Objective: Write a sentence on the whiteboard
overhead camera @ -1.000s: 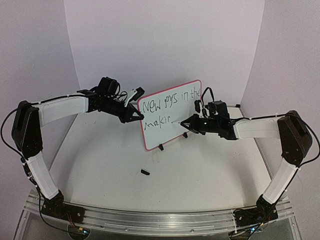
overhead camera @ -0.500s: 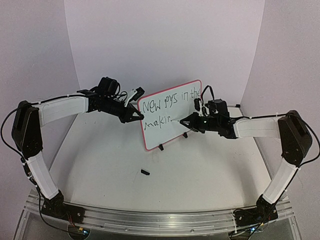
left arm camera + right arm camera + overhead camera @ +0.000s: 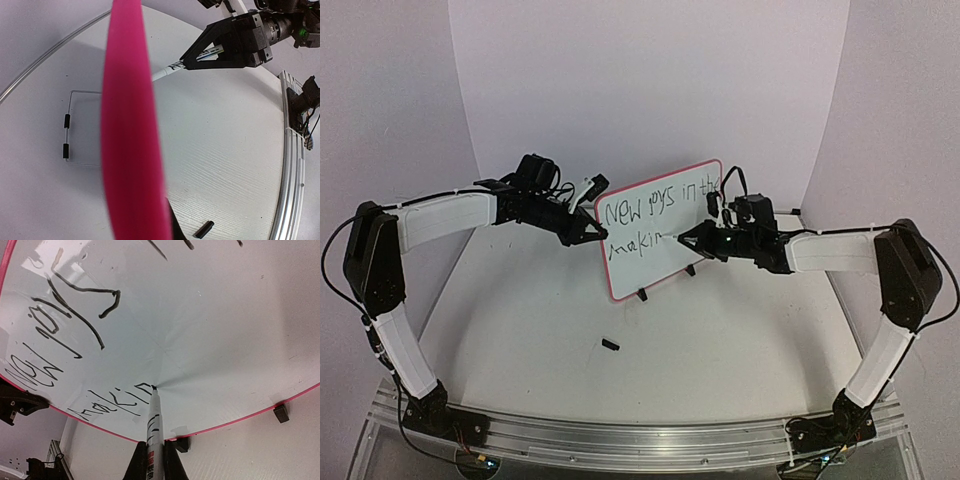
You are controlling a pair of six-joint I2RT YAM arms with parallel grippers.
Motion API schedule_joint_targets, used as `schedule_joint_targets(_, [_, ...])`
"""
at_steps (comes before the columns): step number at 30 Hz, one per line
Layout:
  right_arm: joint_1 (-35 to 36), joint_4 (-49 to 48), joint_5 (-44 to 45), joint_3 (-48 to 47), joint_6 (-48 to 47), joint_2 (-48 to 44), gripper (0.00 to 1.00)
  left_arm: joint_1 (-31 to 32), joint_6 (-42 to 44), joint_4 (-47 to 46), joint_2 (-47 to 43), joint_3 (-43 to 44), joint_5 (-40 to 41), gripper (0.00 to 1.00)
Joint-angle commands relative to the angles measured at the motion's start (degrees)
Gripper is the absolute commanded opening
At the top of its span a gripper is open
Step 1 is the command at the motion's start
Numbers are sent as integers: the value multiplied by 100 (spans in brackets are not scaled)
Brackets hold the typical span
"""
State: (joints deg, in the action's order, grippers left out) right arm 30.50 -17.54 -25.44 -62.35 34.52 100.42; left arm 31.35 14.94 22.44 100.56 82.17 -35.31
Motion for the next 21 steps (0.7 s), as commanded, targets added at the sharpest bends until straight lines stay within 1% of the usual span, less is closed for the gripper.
schedule_joint_targets(1, [-19,-153,5,-174,-18,137,0,204,37,833,173,-20,-287,0])
schedule_joint_targets(14, [-18,-153,80,29,8,157,0,204,36,831,158,-17,-275,0])
schedule_joint_targets(21, [-26,-133,206,219,25,-332,0,204,37,835,157,-17,-275,0])
